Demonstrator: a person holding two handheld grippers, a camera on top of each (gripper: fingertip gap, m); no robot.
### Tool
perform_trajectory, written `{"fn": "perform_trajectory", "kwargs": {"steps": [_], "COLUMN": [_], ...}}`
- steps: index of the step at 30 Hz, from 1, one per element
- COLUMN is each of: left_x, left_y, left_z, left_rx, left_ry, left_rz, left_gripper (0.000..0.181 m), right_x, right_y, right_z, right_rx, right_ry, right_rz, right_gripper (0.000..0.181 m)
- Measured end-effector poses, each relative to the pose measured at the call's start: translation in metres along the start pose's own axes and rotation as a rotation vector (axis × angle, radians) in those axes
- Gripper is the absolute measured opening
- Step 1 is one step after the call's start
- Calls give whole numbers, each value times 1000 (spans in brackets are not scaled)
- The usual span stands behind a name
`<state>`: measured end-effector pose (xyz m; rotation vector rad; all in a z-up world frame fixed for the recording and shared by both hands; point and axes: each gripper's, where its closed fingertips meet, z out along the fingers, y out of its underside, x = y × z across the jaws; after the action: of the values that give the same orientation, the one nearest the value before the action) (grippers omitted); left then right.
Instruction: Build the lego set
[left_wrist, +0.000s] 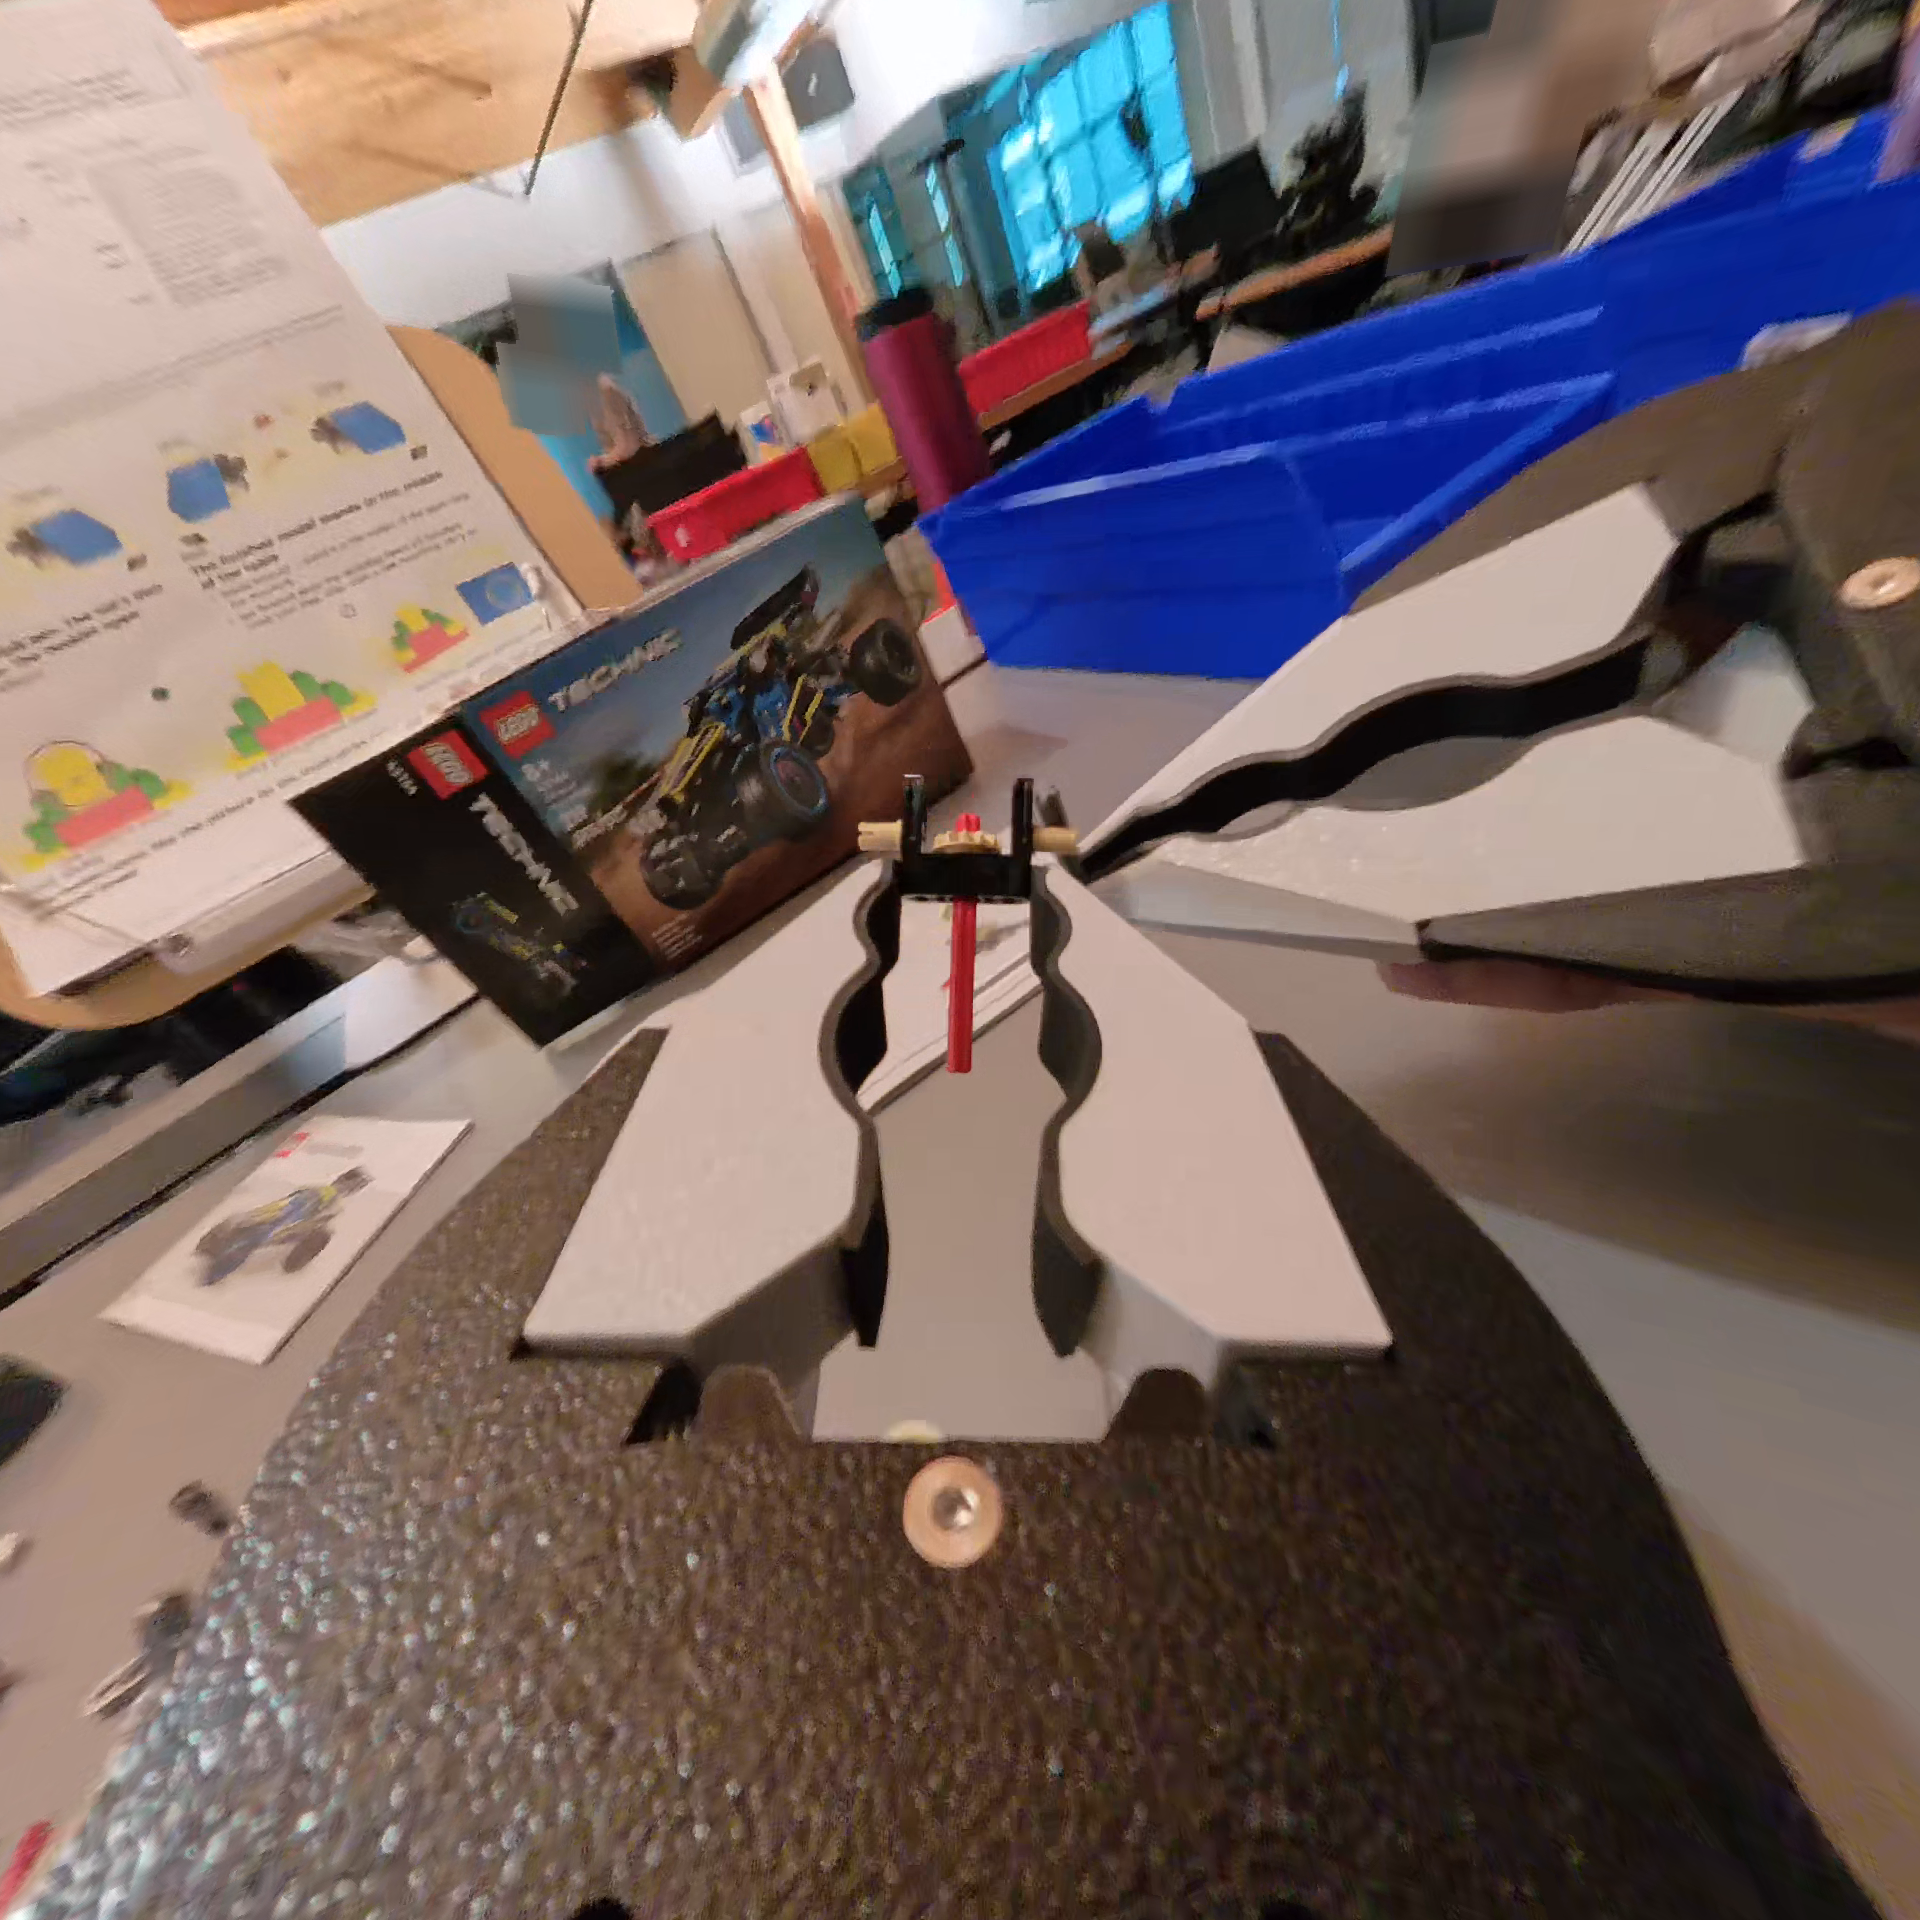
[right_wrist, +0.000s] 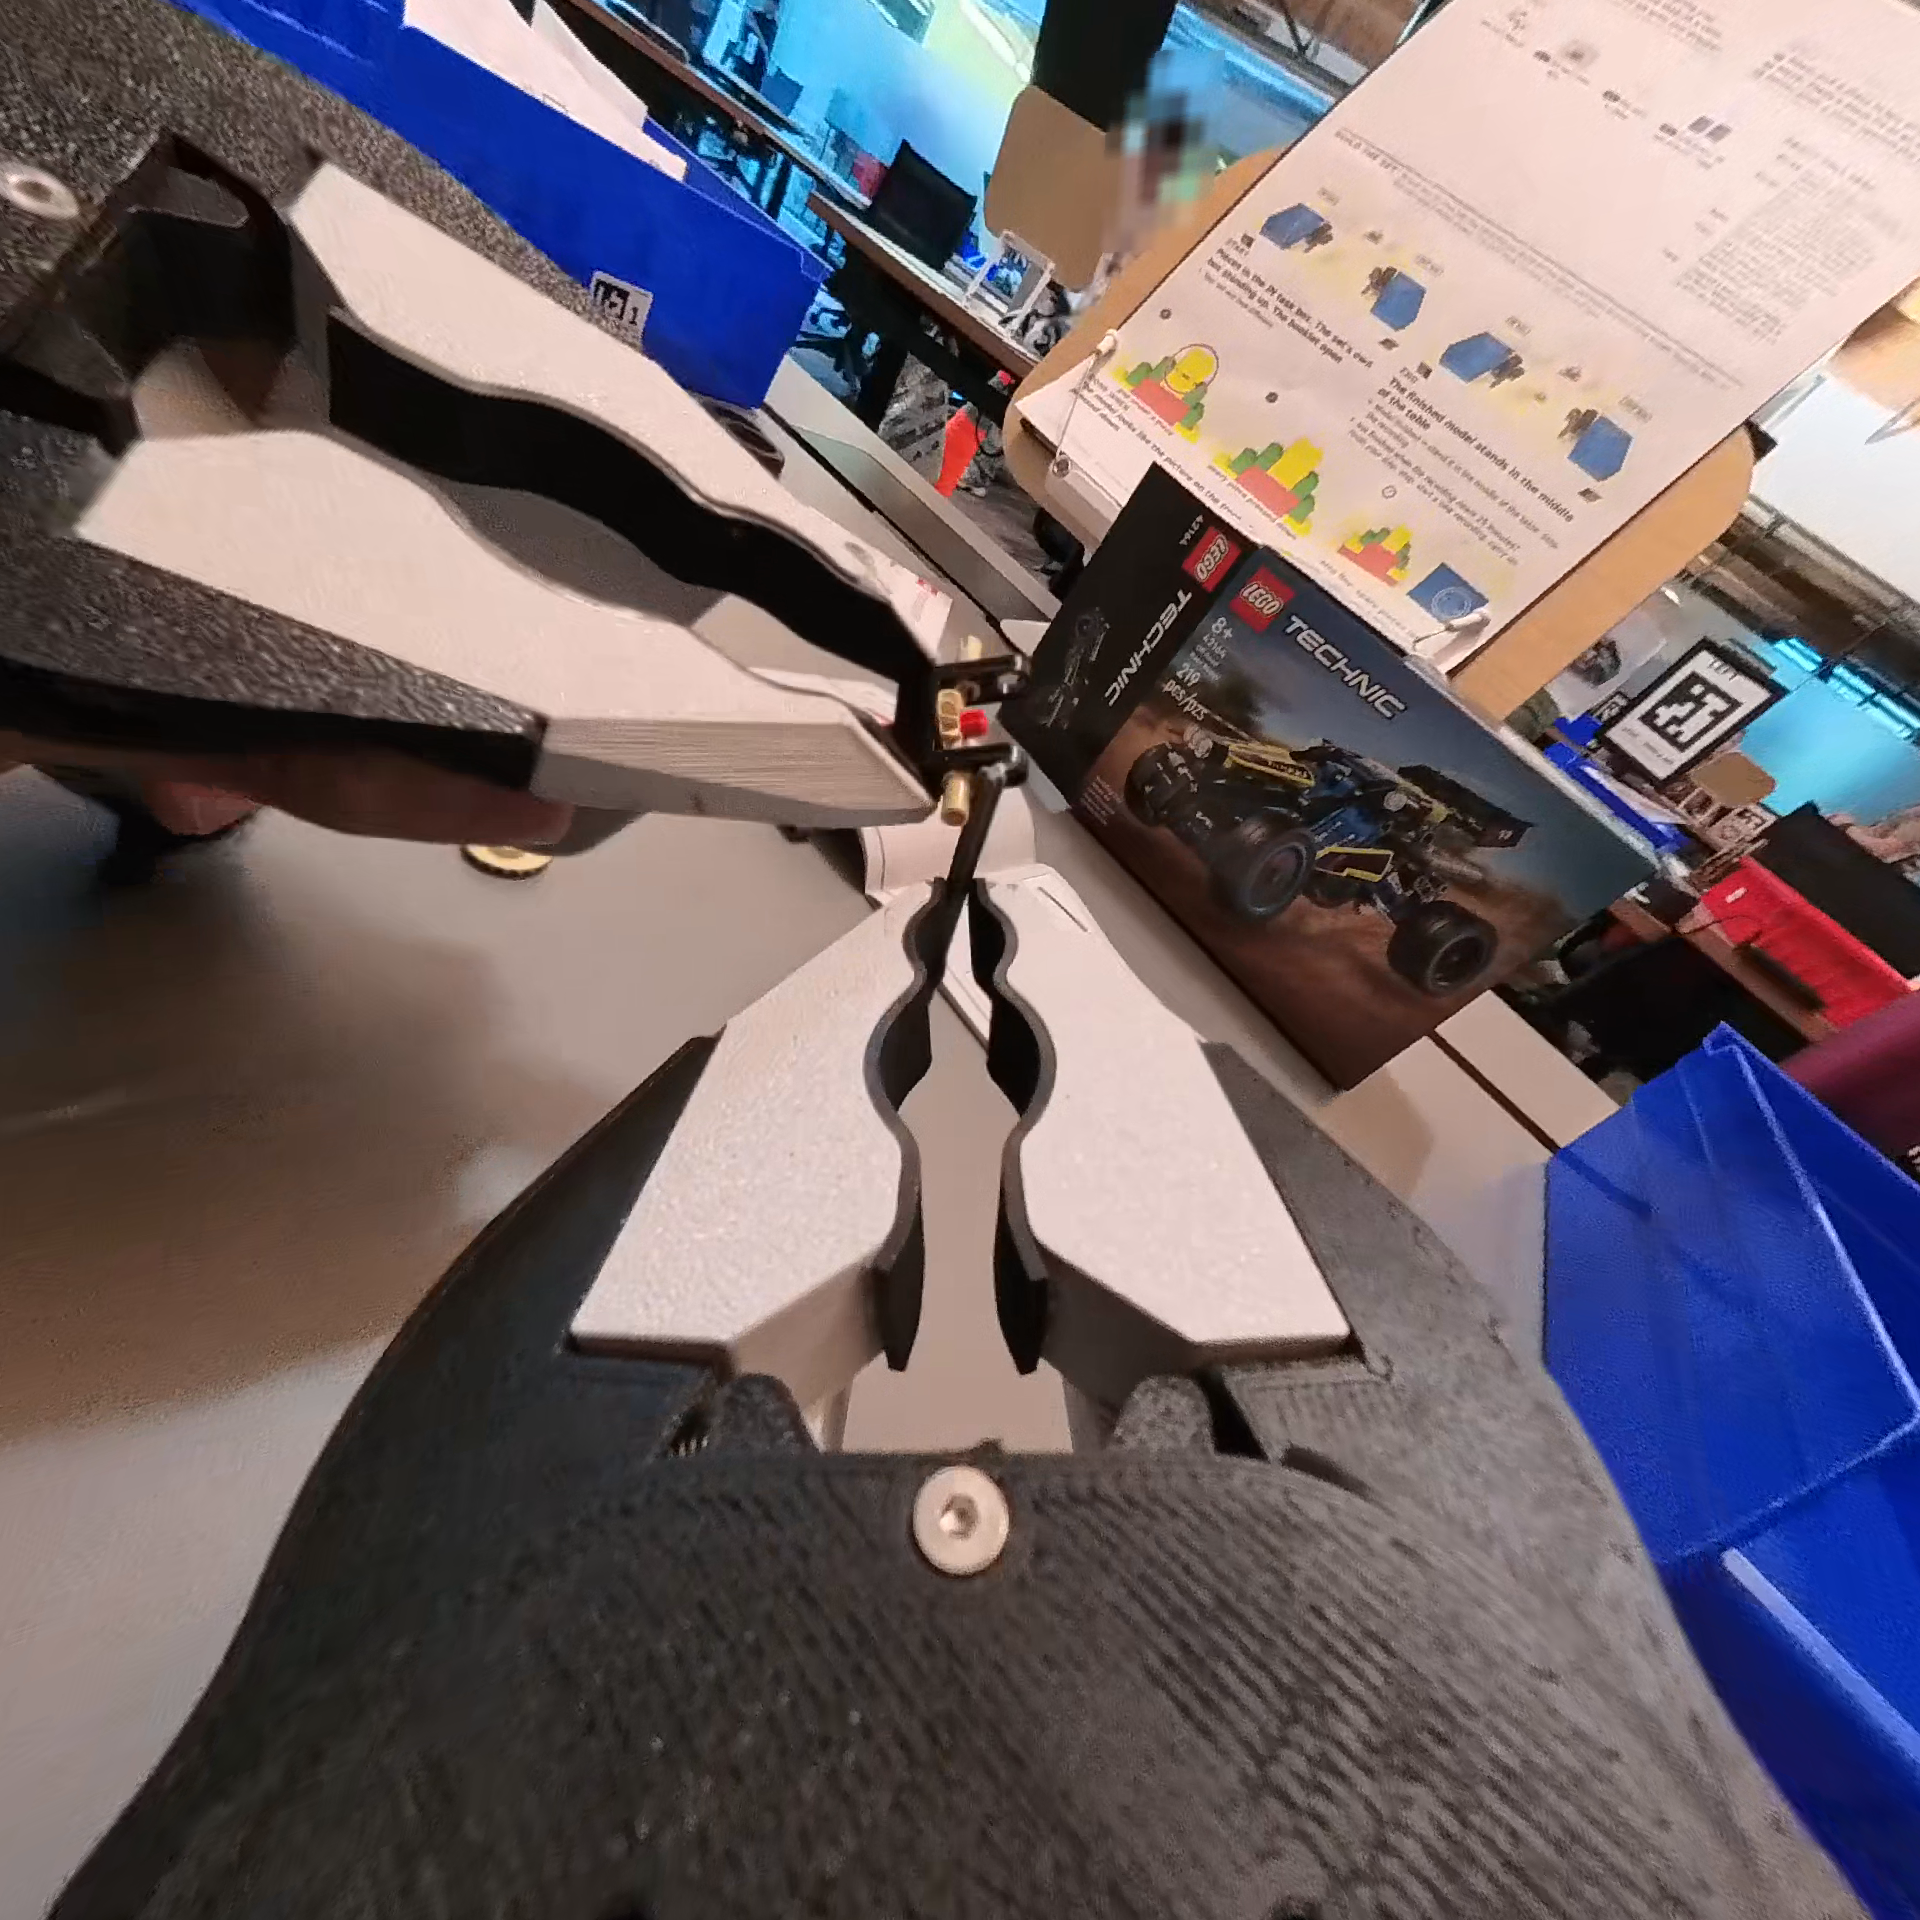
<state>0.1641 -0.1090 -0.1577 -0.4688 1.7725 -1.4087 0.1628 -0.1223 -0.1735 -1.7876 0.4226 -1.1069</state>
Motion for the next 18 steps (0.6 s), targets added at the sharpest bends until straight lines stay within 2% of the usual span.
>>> {"fn": "perform_trajectory", "kwargs": {"steps": [5,10,13,18], "left_x": [-7,-13,-17,-22], "left_y": [19,24,26,28], "left_z": [2,-1,-3,-6], "left_rx": [-138,-174,-190,-183], "left_ry": [-49,-79,-87,-91], "left_rz": [99,361,496,627], "left_gripper": [22,22,22,22], "right_x": [-6,-23,-25,-24], "right_y": [8,25,25,17], "right_z": [3,13,19,20], "right_rx": [-52,-218,-219,-171], "right_ry": [-57,-213,-253,-282], "right_rz": [56,212,317,364], "right_gripper": [0,0,0,0]}}
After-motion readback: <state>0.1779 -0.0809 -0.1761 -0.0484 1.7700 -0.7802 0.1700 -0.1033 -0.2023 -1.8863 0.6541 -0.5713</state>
